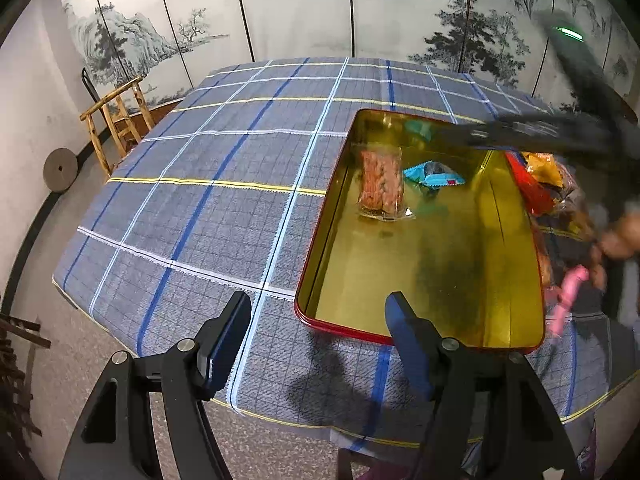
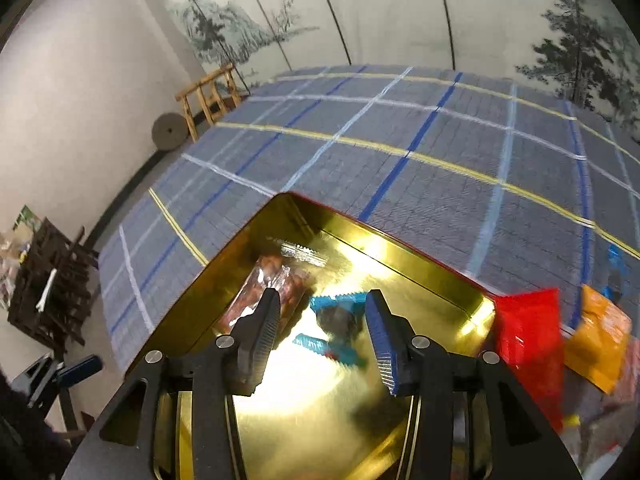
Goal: Organize snacks
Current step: 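Carry the blue candy into the tin and open the right gripper, then grasp the clear cracker bag with the right gripper and lift it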
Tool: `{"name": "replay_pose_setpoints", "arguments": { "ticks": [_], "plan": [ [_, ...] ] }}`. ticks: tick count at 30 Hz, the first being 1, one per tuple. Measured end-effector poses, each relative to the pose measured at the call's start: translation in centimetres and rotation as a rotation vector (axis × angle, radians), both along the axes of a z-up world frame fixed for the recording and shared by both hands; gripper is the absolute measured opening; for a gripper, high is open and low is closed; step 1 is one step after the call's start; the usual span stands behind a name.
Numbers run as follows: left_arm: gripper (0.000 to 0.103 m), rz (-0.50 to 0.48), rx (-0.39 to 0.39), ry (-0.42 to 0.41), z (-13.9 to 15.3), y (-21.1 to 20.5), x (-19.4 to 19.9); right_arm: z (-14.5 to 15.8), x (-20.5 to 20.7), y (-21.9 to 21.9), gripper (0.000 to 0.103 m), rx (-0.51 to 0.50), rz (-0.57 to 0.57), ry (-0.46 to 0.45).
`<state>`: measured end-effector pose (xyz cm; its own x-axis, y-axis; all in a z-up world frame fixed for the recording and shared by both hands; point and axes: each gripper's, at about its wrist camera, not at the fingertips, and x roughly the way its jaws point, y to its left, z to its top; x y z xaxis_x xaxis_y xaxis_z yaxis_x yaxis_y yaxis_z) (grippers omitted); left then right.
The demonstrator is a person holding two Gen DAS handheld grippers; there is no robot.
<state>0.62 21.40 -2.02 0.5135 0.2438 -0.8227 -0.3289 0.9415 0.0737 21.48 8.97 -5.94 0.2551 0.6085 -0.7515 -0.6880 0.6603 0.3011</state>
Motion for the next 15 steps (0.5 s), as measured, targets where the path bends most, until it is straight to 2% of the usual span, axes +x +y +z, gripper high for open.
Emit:
{"name": "replay_pose_setpoints", "arguments": {
  "ticks": [3, 5, 8, 10, 15],
  "plan": [
    [0.068, 0.004, -0.005, -0.016, 0.2, 0.0, -0.1, 1.1, -2.2, -4.4, 0.054, 0.005, -0.053, -0.059],
    [0.068, 0.001, -0.016, -0.016, 0.1, -0.1, 0.1, 0.9, -3.8, -7.5, 0.055, -0.049, -0.103, -0.082],
    [0.068, -0.014, -0.033, -0.006, -0.2, -0.6, 0.5, -0.8, -5.9, -10.8, 0.055, -0.112, -0.143, -0.039],
    [0.068, -0.031, -0.029, 0.000, -0.2, -1.3, 0.6, -1.8, -6.7, -11.3, 0.055, -0.107, -0.145, 0.001],
    [0.070, -0.046, 0.010, -0.015, 0.4, -2.2, 0.0, -3.2, -6.8, -10.1, 0.055, -0.087, -0.141, 0.033]
  ]
}}
